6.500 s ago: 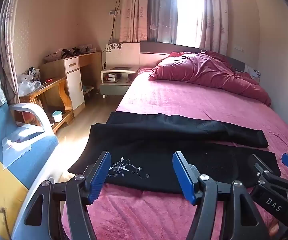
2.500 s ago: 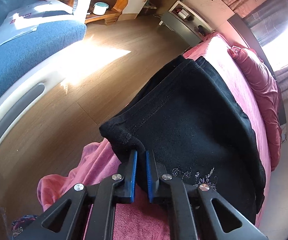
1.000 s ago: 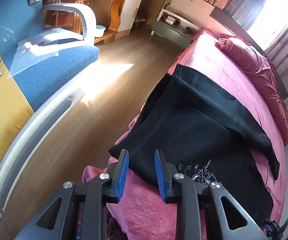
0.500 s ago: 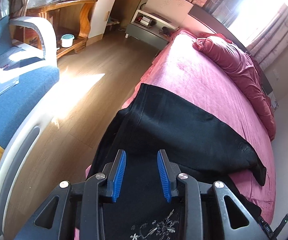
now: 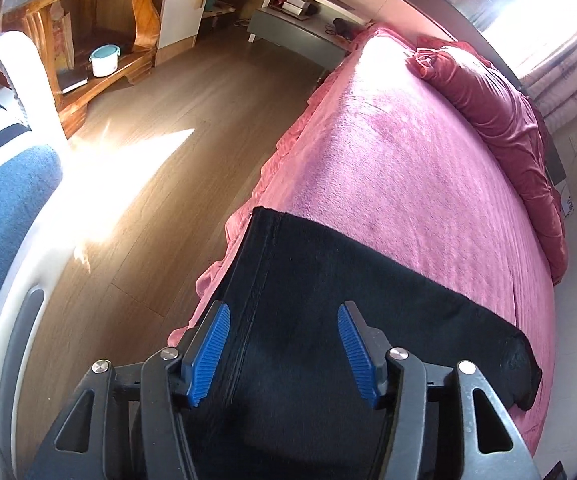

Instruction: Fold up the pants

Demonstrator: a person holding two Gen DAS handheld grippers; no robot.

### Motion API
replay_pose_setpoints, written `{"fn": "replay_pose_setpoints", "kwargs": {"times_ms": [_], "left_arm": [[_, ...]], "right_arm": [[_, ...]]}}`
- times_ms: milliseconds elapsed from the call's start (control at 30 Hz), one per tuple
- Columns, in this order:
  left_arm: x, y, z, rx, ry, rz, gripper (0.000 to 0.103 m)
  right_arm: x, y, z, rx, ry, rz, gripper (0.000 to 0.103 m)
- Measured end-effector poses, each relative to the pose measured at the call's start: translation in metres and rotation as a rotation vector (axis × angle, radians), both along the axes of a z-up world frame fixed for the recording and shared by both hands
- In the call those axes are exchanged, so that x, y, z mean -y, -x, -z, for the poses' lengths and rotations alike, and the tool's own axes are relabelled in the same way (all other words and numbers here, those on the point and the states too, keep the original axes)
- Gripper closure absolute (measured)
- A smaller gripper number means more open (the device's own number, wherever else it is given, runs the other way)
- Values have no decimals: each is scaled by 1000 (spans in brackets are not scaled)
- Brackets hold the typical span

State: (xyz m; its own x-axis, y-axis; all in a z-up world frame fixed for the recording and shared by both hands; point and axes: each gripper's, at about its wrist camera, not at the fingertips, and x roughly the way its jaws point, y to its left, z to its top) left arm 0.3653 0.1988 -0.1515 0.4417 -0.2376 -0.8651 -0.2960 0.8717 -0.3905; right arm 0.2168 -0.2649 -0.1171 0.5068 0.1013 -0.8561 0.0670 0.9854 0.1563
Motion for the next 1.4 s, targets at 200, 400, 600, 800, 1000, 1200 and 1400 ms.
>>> {"fn": "replay_pose_setpoints", "kwargs": {"times_ms": [200,400,600,800,1000,1200,1400], "left_arm": [[-18,-45,25,-38,55,-76,45],[-16,-78,48,-98,47,-78,45],[-10,-89,64,-106,89,-66,61],[2,-67,26,46,6,-4,88],[7,-15,-39,261,89,65,88],[22,46,-101,433,145,189,91],[36,97,-123,498,139,285,92]], "right_arm": [[-23,-27,3,19,19,-34,40],[-28,-54,1,26,36,-56,39],[-38,-66,1,30,36,-68,37],[-30,-68,-2,34,39,-58,36],[-1,-74,-9,29,-43,-5,37],[8,-97,-10,-1,-187,16,38],[4,-122,-5,-39,-308,30,50]]}}
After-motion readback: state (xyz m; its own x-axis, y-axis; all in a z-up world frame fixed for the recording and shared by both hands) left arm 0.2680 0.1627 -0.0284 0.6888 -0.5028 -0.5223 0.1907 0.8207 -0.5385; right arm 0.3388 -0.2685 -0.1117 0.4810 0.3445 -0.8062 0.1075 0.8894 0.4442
